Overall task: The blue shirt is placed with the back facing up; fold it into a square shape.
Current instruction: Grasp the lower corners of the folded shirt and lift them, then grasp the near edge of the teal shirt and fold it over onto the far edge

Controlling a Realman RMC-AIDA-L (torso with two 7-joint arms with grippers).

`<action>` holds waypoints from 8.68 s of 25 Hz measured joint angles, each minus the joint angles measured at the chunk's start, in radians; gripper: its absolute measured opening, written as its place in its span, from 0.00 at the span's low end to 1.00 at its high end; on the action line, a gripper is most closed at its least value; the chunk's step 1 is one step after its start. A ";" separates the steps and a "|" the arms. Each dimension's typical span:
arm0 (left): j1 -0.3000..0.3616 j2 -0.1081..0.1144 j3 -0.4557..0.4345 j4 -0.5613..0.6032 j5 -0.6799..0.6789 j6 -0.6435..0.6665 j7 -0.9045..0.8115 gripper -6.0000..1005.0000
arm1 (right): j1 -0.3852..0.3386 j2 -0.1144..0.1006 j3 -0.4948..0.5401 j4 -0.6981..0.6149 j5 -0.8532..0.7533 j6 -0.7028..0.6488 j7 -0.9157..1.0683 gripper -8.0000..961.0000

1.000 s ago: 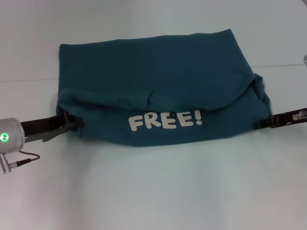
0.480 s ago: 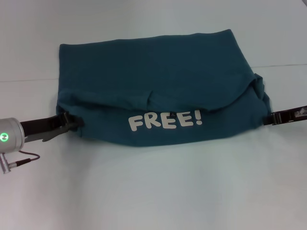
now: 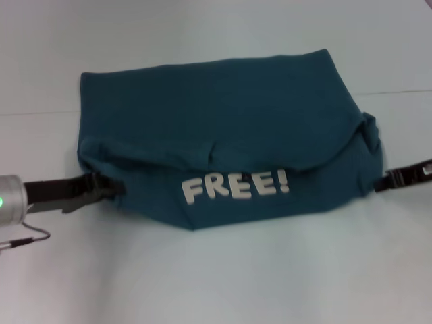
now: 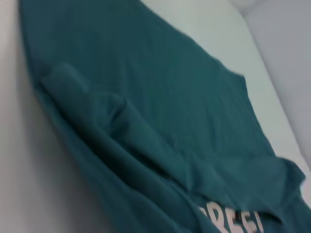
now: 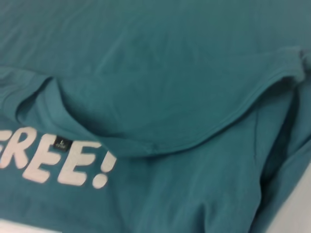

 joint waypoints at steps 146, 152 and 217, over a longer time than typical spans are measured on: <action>-0.227 0.063 -0.093 0.027 0.469 -0.115 -0.257 0.05 | 0.237 0.008 -0.125 0.451 0.094 0.670 0.224 0.44; -0.226 0.057 -0.093 0.031 0.469 -0.116 -0.251 0.05 | 0.235 0.009 -0.127 0.456 0.093 0.671 0.235 0.42; -0.221 0.056 -0.082 0.020 0.361 -0.281 -0.231 0.05 | 0.105 0.084 -0.128 0.162 0.195 0.755 0.295 0.03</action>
